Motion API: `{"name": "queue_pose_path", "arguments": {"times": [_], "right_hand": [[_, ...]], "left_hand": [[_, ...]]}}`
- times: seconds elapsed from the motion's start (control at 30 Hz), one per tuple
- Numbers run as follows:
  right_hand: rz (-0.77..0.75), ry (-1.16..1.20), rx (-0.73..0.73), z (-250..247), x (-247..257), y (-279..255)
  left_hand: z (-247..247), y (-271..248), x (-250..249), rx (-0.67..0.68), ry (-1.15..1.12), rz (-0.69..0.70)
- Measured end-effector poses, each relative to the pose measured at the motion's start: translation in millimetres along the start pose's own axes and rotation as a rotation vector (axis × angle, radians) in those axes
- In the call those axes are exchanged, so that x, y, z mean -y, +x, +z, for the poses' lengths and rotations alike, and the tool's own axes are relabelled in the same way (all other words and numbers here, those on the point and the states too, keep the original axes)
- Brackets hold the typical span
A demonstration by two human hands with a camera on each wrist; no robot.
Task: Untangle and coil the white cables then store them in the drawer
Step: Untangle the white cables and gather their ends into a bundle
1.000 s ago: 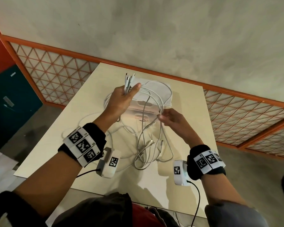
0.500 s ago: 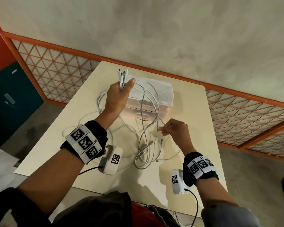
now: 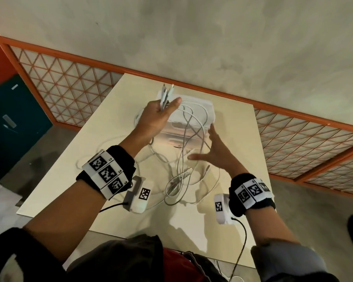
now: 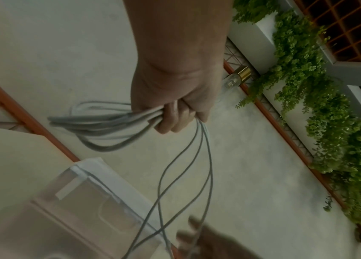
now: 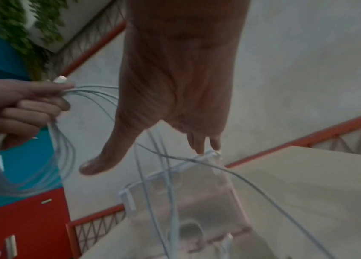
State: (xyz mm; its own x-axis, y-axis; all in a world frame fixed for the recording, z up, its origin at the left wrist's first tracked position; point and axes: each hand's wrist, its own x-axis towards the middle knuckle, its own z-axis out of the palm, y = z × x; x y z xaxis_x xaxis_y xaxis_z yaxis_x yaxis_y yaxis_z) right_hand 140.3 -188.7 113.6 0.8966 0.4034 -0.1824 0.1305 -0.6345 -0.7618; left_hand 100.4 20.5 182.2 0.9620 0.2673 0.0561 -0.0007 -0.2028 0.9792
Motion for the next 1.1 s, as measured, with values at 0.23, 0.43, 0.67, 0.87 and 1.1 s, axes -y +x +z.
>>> {"name": "queue_pose_path", "arguments": {"times": [0.23, 0.43, 0.67, 0.87, 1.1], "right_hand": [[-0.193, 0.274, -0.227, 2, 20, 10], [-0.112, 0.387, -0.008, 18, -3, -13], [0.151, 0.165, 0.031, 13, -47, -23], [0.238, 0.355, -0.323, -5, -44, -17], [0.165, 0.241, -0.17, -27, -47, -17]], "left_hand": [[4, -14, -14, 0.224, -0.183, 0.01], [-4, -9, -18, 0.094, -0.36, -0.013], [-11, -9, -21, -0.133, -0.481, -0.004], [-8, -5, 7, -0.253, -0.294, -0.041], [-14, -5, 24, -0.453, -0.16, -0.018]]}}
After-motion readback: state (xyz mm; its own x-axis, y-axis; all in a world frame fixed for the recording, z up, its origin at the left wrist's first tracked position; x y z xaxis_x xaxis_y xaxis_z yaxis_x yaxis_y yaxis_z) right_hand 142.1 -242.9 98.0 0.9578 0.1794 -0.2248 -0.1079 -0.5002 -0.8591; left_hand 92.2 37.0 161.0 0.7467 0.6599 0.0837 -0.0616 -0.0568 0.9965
